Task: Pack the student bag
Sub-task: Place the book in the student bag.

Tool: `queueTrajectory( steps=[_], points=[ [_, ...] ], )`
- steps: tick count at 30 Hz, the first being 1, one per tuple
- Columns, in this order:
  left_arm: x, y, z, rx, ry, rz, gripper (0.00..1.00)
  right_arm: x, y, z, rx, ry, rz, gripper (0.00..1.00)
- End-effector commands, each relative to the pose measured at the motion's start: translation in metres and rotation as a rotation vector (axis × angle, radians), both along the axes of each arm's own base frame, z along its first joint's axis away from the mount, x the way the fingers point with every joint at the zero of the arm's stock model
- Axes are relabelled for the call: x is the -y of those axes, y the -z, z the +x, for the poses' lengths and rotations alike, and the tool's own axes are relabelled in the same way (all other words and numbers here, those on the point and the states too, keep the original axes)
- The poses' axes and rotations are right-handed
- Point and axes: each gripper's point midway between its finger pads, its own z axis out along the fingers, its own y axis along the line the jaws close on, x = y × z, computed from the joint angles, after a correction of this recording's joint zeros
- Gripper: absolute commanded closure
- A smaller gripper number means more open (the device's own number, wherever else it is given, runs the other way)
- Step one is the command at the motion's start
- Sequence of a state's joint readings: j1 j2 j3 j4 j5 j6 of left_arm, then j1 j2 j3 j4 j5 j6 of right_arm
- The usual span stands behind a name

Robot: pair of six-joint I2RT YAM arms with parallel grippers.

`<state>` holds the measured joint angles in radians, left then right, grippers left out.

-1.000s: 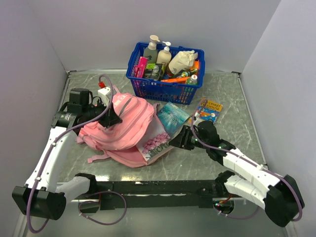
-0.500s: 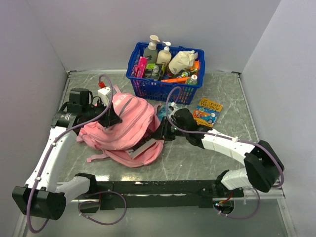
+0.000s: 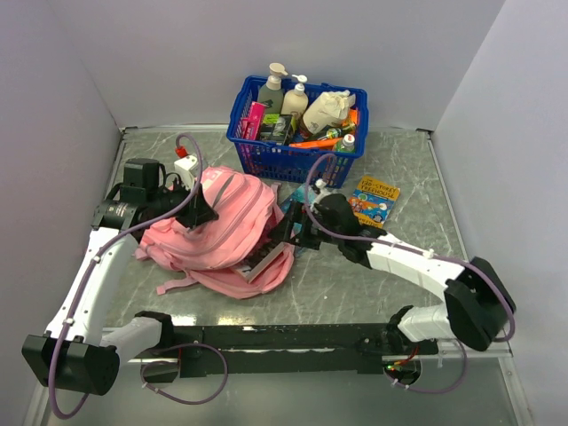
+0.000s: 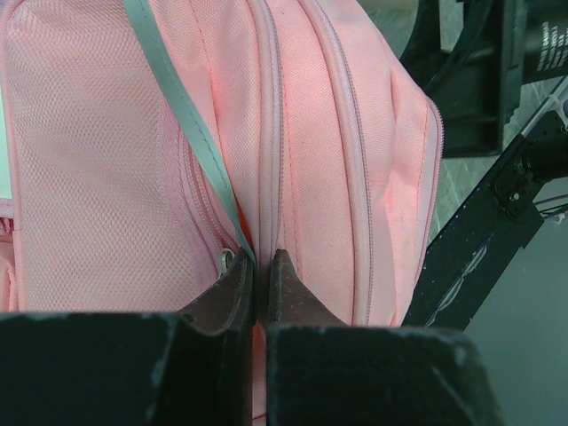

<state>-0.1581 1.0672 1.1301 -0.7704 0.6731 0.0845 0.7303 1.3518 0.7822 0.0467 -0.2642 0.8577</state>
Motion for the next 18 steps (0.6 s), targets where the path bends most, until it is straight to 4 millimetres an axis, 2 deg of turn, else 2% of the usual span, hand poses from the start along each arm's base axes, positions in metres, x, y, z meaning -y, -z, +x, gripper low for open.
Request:
queueTrajectory(
  steps=[1,3,5,7,8,9,10,11,12,18],
  points=[
    [0.018,-0.068,0.007,0.235,0.095,-0.11,0.99,0.01,-0.025,0.001,0.059,0.015,0.123,0.0],
    [0.018,-0.069,0.008,0.235,0.093,-0.112,0.99,0.007,-0.031,-0.007,0.072,-0.016,0.136,0.0],
    [0.018,-0.07,0.008,0.239,0.092,-0.112,0.99,0.007,-0.027,-0.013,0.063,-0.028,0.098,0.06],
    [0.018,-0.071,0.008,0.238,0.091,-0.113,0.99,0.004,-0.027,-0.024,0.07,-0.058,0.092,0.24],
    [0.018,-0.071,0.008,0.239,0.092,-0.112,0.99,0.005,-0.02,-0.029,0.062,-0.063,0.086,0.34],
    [0.018,-0.071,0.009,0.24,0.089,-0.111,0.99,0.004,-0.023,-0.033,0.074,-0.073,0.096,0.69],
    [0.017,-0.071,0.009,0.241,0.087,-0.109,0.99,0.003,-0.021,-0.038,0.077,-0.088,0.093,0.83],
    [0.017,-0.071,0.008,0.241,0.089,-0.109,0.99,0.004,-0.017,-0.041,0.076,-0.095,0.085,0.9],
    [0.018,-0.071,0.008,0.241,0.088,-0.11,0.99,0.003,-0.013,-0.043,0.073,-0.101,0.075,0.95],
    [0.019,-0.077,0.008,0.245,0.095,-0.12,0.99,-0.009,0.006,-0.049,0.031,-0.139,0.045,0.96]
  ],
)
